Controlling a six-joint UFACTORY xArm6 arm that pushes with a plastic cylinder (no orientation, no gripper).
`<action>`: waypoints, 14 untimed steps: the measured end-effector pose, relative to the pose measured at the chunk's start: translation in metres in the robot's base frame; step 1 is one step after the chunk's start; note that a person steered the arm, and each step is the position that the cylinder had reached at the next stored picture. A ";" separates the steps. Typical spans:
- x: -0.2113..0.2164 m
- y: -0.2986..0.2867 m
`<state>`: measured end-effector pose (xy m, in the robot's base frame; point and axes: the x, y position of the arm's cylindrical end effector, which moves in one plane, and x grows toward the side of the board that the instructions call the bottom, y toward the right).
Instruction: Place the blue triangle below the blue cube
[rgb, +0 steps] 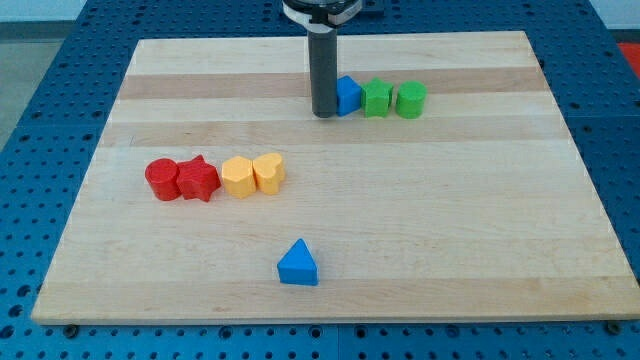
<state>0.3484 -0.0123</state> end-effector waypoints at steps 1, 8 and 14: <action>0.004 -0.003; 0.270 0.110; 0.270 -0.004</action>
<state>0.6181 -0.0162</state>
